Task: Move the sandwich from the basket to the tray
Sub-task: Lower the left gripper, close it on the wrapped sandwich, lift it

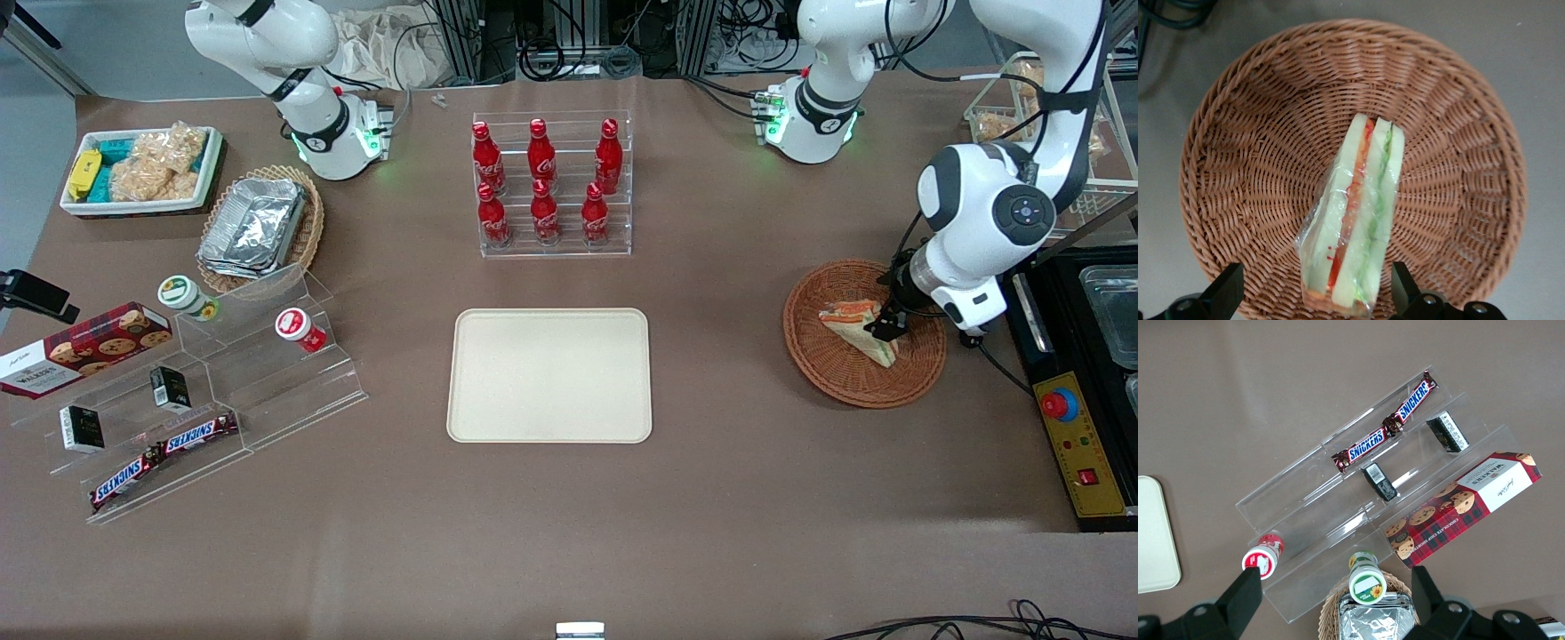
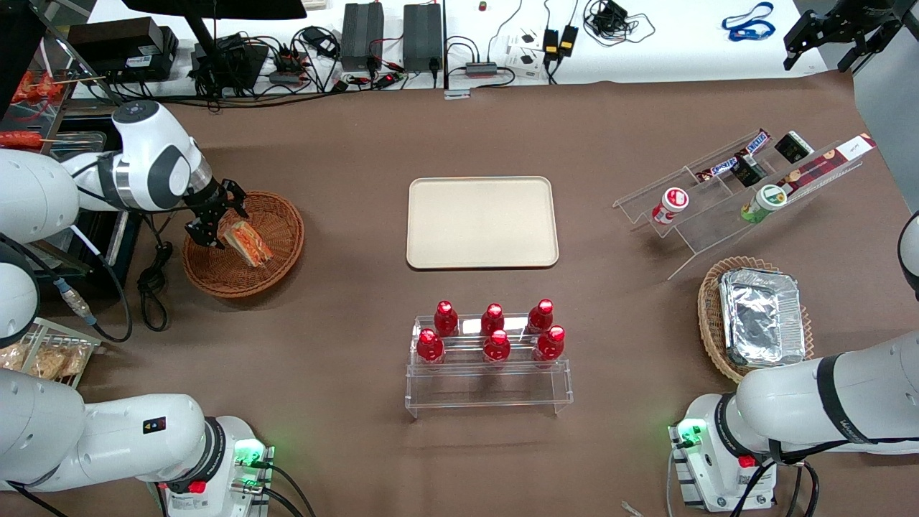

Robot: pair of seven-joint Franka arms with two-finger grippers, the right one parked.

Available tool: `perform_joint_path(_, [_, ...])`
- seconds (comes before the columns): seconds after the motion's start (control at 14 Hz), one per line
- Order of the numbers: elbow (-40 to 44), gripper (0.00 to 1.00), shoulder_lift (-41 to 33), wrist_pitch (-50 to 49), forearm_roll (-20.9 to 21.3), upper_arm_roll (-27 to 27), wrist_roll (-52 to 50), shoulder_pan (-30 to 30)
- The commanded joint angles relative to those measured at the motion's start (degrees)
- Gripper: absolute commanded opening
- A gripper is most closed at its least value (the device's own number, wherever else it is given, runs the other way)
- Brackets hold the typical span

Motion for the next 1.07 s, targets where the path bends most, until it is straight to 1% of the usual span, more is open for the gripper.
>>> perform_joint_path(0.0, [-1.41, 1.00, 0.78, 3.30, 1.25, -0.46, -1.21, 1.03])
perform_joint_path(0.43, [-2.56, 1.00, 5.26, 9.72, 1.25, -0.46, -1.12, 1.30])
perform_joint_path(0.5, [-2.56, 0.94, 5.96, 10.51, 1.25, -0.55, -1.21, 1.30])
perform_joint_path(0.57, [-2.56, 0.71, 6.06, 10.95, 1.25, -0.55, -1.21, 1.30])
perform_joint_path(0.64, [-2.47, 0.32, 6.06, 11.04, 1.16, -0.46, -1.21, 1.30])
perform_joint_path(0.71, [-2.47, 0.00, 5.71, 11.05, 1.16, -0.55, -1.21, 1.30])
perform_joint_path(1.0, [-2.12, 0.00, 5.44, 10.96, 1.16, -0.55, -0.95, 1.21])
